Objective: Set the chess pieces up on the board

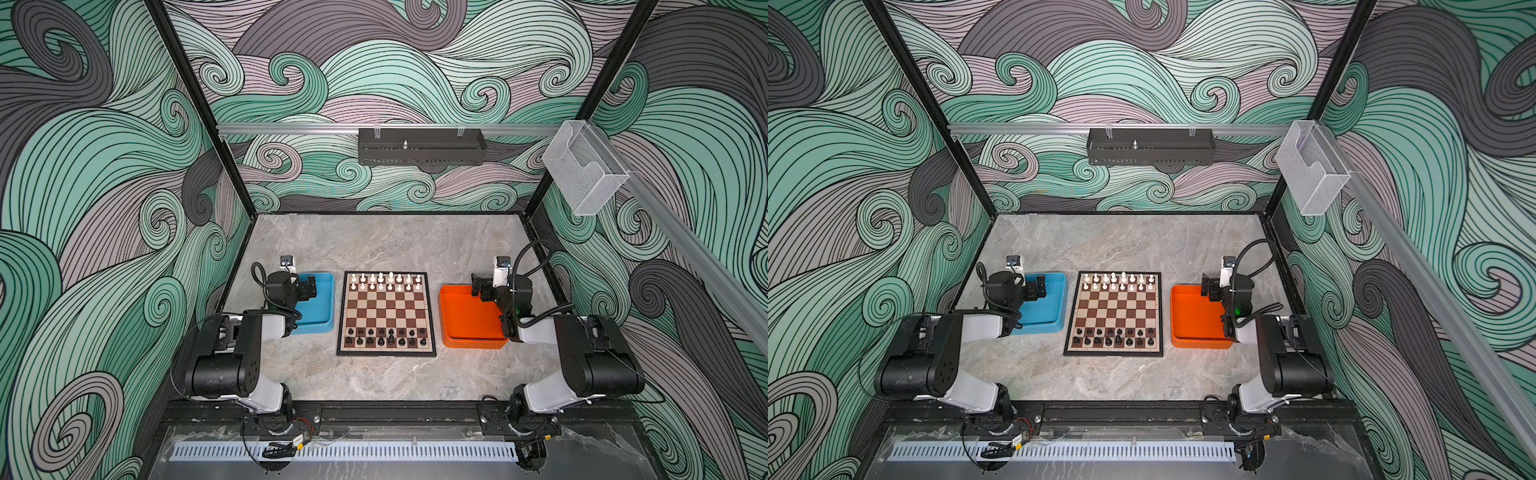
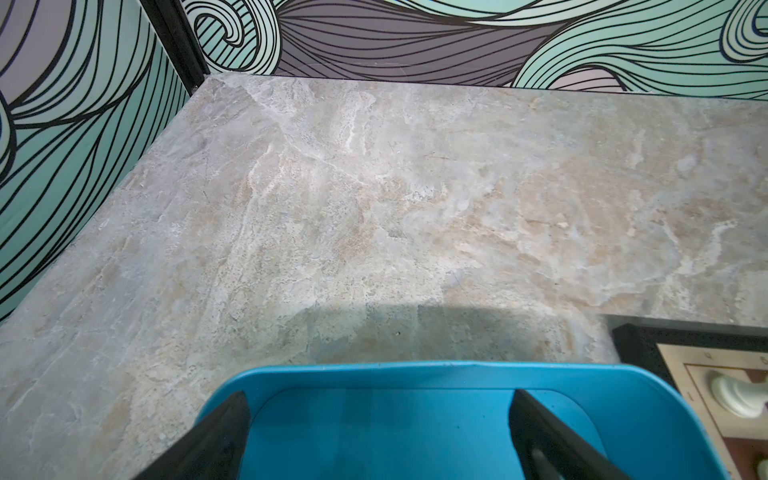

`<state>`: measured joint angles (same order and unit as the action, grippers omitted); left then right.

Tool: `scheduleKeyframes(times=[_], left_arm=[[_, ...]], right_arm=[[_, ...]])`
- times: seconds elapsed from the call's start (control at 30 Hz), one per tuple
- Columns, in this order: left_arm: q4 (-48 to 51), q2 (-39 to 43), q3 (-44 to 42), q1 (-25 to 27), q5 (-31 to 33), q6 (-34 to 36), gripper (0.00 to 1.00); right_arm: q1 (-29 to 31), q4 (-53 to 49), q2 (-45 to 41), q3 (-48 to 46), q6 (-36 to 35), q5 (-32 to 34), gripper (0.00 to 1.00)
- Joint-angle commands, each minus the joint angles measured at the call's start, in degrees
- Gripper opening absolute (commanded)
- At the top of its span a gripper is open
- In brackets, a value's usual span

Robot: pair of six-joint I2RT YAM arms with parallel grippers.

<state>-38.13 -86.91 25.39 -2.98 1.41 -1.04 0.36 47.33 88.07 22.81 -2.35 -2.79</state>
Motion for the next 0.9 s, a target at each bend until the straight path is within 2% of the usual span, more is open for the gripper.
scheduleKeyframes(times=[0.0,0.67,0.87], left_arm=[[0.5,-0.5,1.7,-0.5,-0.7,-0.3,0.99],[0.1,-0.2,1.3,-0.5,-1.1,-0.3,0.99],[-4.7,1.4,-2.3,-0.5,-1.2,-0.2,0.99]], right_arm=[[-0.1,0.2,0.2,0.9,0.7,0.7,1.00],[-0.2,0.4,0.2,0.8,0.7,0.7,1.00],[-0.3,1.3,-0.1,0.2,0.5,0.0,1.00]])
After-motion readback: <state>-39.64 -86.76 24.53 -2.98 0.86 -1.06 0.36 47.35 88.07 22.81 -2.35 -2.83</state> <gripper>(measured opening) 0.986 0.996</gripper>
